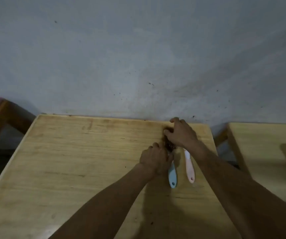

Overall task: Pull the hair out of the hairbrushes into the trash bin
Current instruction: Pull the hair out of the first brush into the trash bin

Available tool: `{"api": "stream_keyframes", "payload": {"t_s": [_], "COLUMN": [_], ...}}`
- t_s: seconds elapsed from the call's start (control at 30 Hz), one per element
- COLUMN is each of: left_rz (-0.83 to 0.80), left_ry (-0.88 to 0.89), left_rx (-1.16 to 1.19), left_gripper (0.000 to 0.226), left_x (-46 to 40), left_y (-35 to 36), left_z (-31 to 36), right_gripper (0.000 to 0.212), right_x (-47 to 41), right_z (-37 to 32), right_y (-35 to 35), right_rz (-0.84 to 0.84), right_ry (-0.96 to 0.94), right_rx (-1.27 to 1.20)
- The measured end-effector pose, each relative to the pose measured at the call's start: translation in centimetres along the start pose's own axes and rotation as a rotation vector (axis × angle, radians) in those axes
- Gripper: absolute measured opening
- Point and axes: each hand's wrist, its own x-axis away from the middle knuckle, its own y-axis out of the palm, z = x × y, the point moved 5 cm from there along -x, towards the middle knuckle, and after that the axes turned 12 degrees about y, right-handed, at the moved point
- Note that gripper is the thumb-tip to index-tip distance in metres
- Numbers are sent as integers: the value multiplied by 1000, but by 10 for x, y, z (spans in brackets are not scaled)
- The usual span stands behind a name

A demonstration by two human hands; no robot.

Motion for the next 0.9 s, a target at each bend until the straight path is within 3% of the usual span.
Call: {"api": "stream_keyframes", "payload": {"t_s": [0.17, 0.6, 0.8, 0.9], "left_rz": [85, 327, 414, 431], "left_ry": [-42, 14, 29, -26], "left_rx": [15, 112, 473, 662], "left_gripper": [72, 40, 35, 37], "left_x": [-24, -19, 26, 60], "left_y": [26, 38, 26, 15], "left_z": [-13, -31, -48, -66], "right_gripper": [61, 39, 30, 37], "right_x": [-23, -21, 19, 49], "right_z": [3, 4, -9, -27], "right_y": [21, 38, 39, 45], "right_rz": [38, 216, 278, 251], "right_ry": [9, -9, -29, -96], "right_rx": [87, -119, -312, -402]}}
